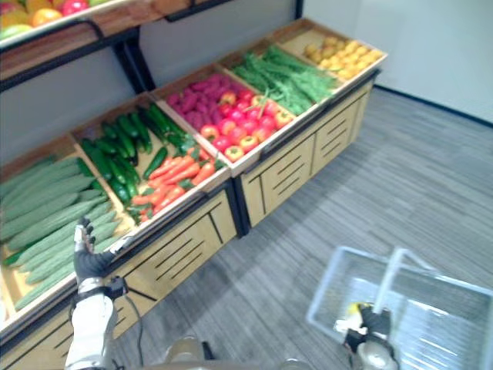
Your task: Pick vegetable in the basket
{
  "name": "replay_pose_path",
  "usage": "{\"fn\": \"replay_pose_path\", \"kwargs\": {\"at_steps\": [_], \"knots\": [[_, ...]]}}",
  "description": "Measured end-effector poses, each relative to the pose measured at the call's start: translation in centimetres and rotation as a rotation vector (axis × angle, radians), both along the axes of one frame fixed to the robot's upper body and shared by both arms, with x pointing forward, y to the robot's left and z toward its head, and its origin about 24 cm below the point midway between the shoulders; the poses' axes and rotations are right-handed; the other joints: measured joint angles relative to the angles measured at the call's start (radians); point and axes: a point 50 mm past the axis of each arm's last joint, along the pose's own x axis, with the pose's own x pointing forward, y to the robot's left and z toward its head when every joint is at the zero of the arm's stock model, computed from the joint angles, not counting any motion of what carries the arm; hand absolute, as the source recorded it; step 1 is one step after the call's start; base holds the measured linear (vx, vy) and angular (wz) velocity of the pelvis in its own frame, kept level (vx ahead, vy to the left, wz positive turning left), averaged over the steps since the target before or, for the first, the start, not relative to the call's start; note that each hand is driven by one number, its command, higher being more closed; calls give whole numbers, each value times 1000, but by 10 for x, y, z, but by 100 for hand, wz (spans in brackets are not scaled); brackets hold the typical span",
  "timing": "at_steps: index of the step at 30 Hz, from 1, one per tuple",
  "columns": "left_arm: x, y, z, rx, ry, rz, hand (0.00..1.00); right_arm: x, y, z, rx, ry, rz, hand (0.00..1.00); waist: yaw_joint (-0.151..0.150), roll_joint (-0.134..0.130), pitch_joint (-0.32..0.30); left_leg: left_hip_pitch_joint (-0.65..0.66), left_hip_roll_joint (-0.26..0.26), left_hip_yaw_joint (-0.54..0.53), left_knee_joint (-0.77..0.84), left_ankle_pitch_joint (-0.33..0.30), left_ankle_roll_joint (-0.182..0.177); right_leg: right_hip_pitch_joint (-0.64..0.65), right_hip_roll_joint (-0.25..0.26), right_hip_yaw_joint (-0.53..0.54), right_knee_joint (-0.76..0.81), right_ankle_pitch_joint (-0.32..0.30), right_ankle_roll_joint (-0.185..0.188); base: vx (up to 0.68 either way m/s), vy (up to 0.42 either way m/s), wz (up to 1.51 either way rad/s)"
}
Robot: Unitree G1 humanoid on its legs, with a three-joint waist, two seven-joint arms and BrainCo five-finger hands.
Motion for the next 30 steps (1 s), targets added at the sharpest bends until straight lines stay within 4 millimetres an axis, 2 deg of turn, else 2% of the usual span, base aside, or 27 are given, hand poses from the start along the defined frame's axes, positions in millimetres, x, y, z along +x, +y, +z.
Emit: {"fn": "replay_pose_path", "kwargs": {"at_steps": [1, 2, 3, 4, 5, 6, 7, 10, 11, 12, 13, 14, 16, 17, 19, 22, 23, 25, 27, 30], "knots": [[2, -2, 1, 8, 1, -23, 0, -8, 2, -4, 12, 14, -26, 100, -28, -5, -2, 39, -14, -46, -31, 3, 1, -35, -43, -20, 193, 10, 14, 232, 69, 107], [4, -3, 3, 16, -6, -32, 0, -11, 5, -7, 24, 27, -26, 100, -37, -12, -1, 60, -19, -62, -45, 3, 2, -72, -67, -9, 304, 32, 32, 243, 43, 101], [9, -1, 10, 67, -17, -55, 0, -18, 14, -16, 66, 57, -32, 100, -49, -21, -4, 82, -19, -90, -58, 3, 3, -159, -83, 72, 474, 17, 37, 228, -19, 81], [17, -1, 18, 118, -34, -84, 0, -22, 25, -25, 106, 85, -29, 100, -54, -35, -14, 89, -13, -122, -71, 7, -4, -220, -74, 130, 538, -15, 56, 208, -54, 81], [22, -1, 23, 146, -45, -94, 0, -25, 30, -29, 122, 99, -25, 100, -63, -38, -15, 89, -9, -140, -75, 11, -11, -239, -70, 141, 535, -25, 48, 195, -110, 78], [28, -3, 29, 177, -64, -106, 0, -28, 35, -32, 136, 116, -17, 100, -67, -40, -16, 89, -3, -164, -82, 16, -19, -262, -72, 144, 501, -39, 40, 188, -161, 81], [39, -8, 38, 215, -97, -129, 0, -35, 39, -37, 150, 158, -12, 100, -74, -34, -12, 88, 12, -202, -90, 26, -34, -294, -71, 156, 399, -56, 32, 180, -185, 75], [56, -15, 57, 273, -161, -189, 0, -43, 41, -42, 164, 193, -17, 100, -85, -36, -13, 85, 23, -257, -118, 44, -72, -298, -63, 257, 144, -25, 25, 138, -271, 61], [65, -16, 70, 320, -198, -217, 0, -47, 44, -45, 182, 208, -18, 100, -85, -59, -20, 85, 24, -270, -126, 45, -109, -286, -51, 346, -6, 38, 19, 128, -412, 46], [70, -14, 79, 384, -214, -224, 0, -48, 47, -47, 195, 216, -16, 100, -87, -77, -20, 87, 18, -278, -135, 45, -135, -272, -54, 373, -60, 140, 72, 233, -535, 34], [75, -22, 80, 425, -212, -252, 0, -47, 37, -44, 168, 222, -12, 100, -88, -18, -25, 109, 65, -261, -167, 74, -156, -258, -3, 351, -69, 132, 60, 229, -428, 21], [81, -28, 88, 457, -238, -270, 0, -44, 32, -41, 148, 217, -1, 100, -88, 14, -22, 125, 88, -224, -192, 96, -159, -256, 20, 340, -60, 131, 48, 219, -283, 6], [95, -35, 108, 507, -305, -278, 0, -33, 31, -40, 146, 200, 36, 100, -87, 28, -21, 139, 112, -185, -225, 147, -172, -257, 52, 334, -54, 125, 34, 137, -198, -4], [104, -39, 118, 518, -333, -288, 0, -24, 35, -40, 148, 193, 75, 100, -91, 27, -20, 144, 126, -169, -232, 163, -168, -249, 67, 326, -60, 133, 21, 109, -198, -3], [117, -46, 122, 545, -330, -310, 0, -19, 38, -39, 141, 193, 121, 100, -99, 15, -14, 155, 131, -157, -239, 175, -166, -239, 77, 327, -68, 132, 14, 76, -118, -7], [132, -46, 116, 582, -253, -328, 0, -11, 43, -38, 118, 199, 187, 100, -117, 3, -3, 134, 115, -136, -236, 173, -169, -263, 69, 338, -82, 133, 16, 15, -24, -7], [138, -41, 113, 619, -202, -321, 0, -6, 47, -38, 122, 189, 205, 100, -131, -1, 11, 119, 113, -136, -238, 170, -173, -270, 67, 338, -96, 145, 22, -48, 39, -1], [147, -30, 116, 701, -134, -291, 0, 5, 55, -38, 123, 176, 244, 100, -137, -20, 56, 101, 111, -111, -240, 164, -180, -291, 69, 352, -121, 174, 27, -91, 44, -12], [155, -22, 124, 765, -101, -263, 0, 14, 55, -34, 109, 151, 257, 100, -142, -28, 94, 69, 104, -107, -242, 163, -180, -316, 68, 365, -155, 210, 31, -102, 26, -16], [162, -4, 134, 853, -48, -209, 0, 24, 53, -27, 75, 115, 268, 100, -144, -25, 154, 45, 95, -79, -238, 164, -177, -330, 66, 392, -218, 266, 36, -71, 17, -24]]}}
